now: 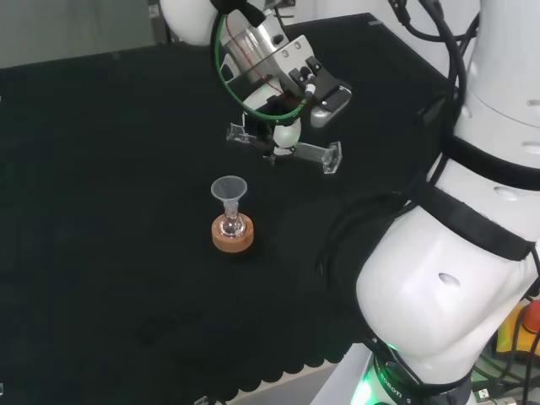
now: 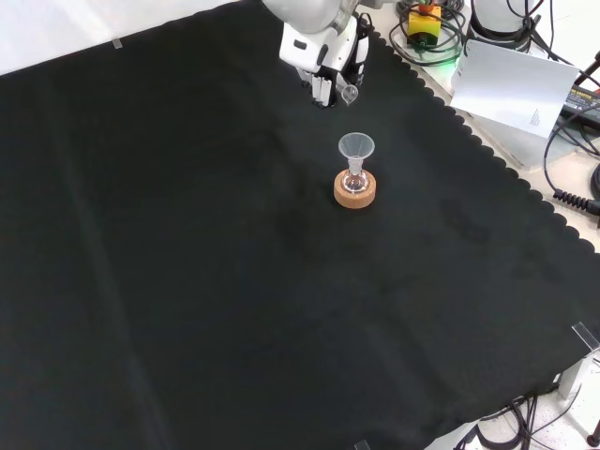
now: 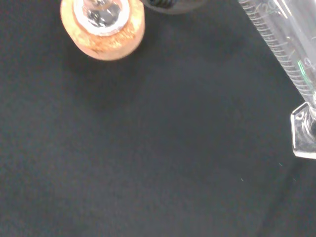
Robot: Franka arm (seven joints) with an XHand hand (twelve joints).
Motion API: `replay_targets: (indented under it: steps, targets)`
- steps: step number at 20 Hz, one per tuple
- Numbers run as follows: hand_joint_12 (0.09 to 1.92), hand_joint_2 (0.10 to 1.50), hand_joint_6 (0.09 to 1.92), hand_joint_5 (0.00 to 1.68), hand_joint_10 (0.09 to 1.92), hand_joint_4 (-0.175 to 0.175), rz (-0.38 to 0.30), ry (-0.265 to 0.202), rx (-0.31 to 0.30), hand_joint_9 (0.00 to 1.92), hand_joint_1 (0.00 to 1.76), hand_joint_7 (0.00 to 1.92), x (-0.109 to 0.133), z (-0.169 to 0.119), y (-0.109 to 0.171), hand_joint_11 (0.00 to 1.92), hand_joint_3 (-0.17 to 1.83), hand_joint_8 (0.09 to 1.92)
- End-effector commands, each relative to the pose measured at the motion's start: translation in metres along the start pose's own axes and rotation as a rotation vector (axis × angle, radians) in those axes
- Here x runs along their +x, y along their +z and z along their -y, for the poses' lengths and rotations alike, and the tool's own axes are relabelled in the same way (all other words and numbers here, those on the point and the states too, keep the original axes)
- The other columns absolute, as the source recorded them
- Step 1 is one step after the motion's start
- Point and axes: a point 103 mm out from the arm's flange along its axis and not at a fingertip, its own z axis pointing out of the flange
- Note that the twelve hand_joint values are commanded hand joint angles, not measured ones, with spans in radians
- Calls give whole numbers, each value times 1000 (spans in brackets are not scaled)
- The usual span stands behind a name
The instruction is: Put the graduated cylinder back on the table.
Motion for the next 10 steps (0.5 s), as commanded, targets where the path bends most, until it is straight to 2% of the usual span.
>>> replay_targets:
  steps: [1,10]
  targets:
    - [740,1186,1230,832,172,-175,-118,-101,-154,1393,1235,863,-13,-7,5,1206,1,1219]
    - [740,1186,1230,832,171,-175,-237,-127,-321,1393,1235,863,-52,-39,6,1207,1,1219]
